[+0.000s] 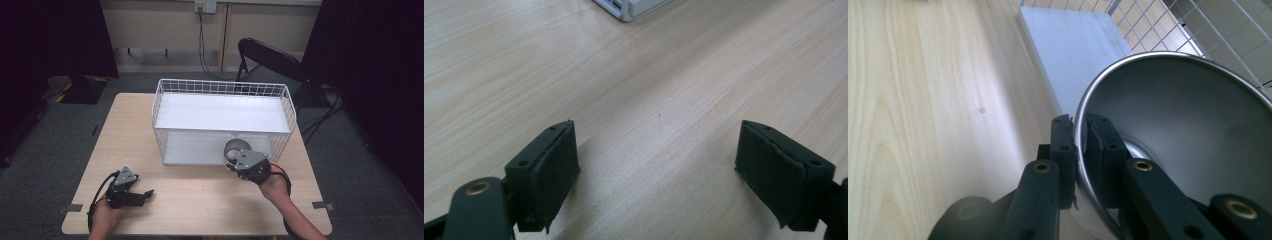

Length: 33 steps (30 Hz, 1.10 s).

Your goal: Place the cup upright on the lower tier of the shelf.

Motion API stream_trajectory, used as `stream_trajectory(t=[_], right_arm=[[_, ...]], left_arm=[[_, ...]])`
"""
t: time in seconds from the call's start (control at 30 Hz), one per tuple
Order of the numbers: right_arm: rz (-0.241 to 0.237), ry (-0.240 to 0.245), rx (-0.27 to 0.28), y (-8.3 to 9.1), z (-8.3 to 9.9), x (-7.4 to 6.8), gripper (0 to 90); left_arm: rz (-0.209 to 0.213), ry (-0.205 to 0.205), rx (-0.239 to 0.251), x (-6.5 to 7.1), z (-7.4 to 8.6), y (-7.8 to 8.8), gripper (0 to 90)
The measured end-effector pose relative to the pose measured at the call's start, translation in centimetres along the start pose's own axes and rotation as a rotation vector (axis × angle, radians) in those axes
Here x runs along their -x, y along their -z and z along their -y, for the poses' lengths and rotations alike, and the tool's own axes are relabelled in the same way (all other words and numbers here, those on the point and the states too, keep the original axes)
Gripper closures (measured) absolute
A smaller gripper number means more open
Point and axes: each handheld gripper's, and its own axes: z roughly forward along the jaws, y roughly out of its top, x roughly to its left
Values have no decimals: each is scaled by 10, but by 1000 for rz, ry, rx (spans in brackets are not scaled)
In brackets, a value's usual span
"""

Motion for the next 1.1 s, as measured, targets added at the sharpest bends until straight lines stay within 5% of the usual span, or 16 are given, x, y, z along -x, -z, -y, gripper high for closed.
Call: stream_trajectory(t=[1.1], right_arm=[[84, 33, -17, -15, 16, 14, 821]], left_arm=[[1, 1, 0, 0, 0, 0, 168]])
